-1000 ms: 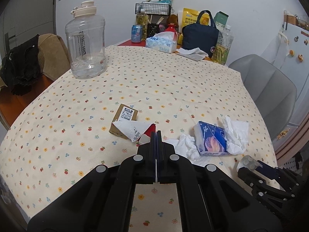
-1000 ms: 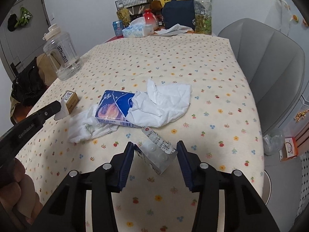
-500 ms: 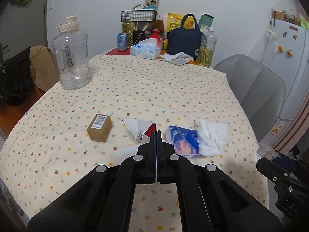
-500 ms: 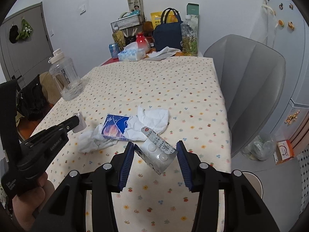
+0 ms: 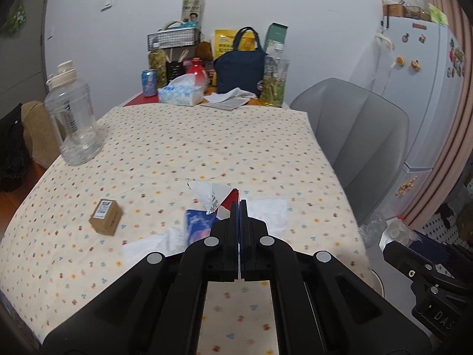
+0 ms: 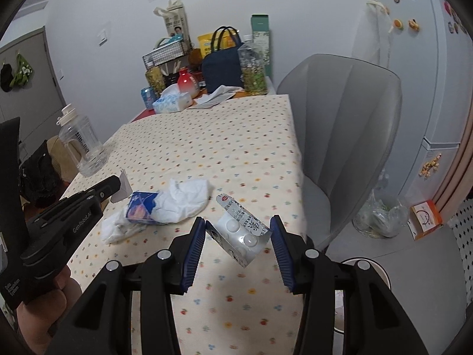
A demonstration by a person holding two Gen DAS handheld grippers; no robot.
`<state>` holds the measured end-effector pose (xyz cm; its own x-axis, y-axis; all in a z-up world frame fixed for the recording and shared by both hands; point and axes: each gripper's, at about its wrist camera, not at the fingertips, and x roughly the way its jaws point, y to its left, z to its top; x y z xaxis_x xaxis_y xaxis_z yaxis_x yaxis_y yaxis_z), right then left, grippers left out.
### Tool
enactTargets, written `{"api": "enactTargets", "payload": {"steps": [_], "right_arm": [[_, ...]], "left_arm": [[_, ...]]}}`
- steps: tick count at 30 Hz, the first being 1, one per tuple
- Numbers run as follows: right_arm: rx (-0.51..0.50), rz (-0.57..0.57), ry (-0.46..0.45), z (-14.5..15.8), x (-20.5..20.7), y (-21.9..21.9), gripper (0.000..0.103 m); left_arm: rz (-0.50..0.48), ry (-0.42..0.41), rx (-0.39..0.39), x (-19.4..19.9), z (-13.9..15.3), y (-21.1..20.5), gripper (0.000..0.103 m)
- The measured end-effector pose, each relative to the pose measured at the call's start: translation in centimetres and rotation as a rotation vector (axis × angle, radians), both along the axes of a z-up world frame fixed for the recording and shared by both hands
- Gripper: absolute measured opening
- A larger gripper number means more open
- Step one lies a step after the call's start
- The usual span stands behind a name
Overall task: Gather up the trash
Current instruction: 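Carry both items over the cream bin and open the right gripper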
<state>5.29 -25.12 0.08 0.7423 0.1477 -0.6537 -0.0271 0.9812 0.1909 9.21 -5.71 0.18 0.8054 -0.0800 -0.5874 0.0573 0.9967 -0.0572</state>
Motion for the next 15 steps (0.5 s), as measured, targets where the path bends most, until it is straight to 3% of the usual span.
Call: {"api": "enactTargets", "payload": {"steps": [15], "right_arm": [[-0.003, -0.177, 0.011, -0.7, -1.7, -8.6, 0.045]], "left_arm": [[-0.193, 0.000, 0.012, 0.4, 0.2, -10.1, 0.001]]}}
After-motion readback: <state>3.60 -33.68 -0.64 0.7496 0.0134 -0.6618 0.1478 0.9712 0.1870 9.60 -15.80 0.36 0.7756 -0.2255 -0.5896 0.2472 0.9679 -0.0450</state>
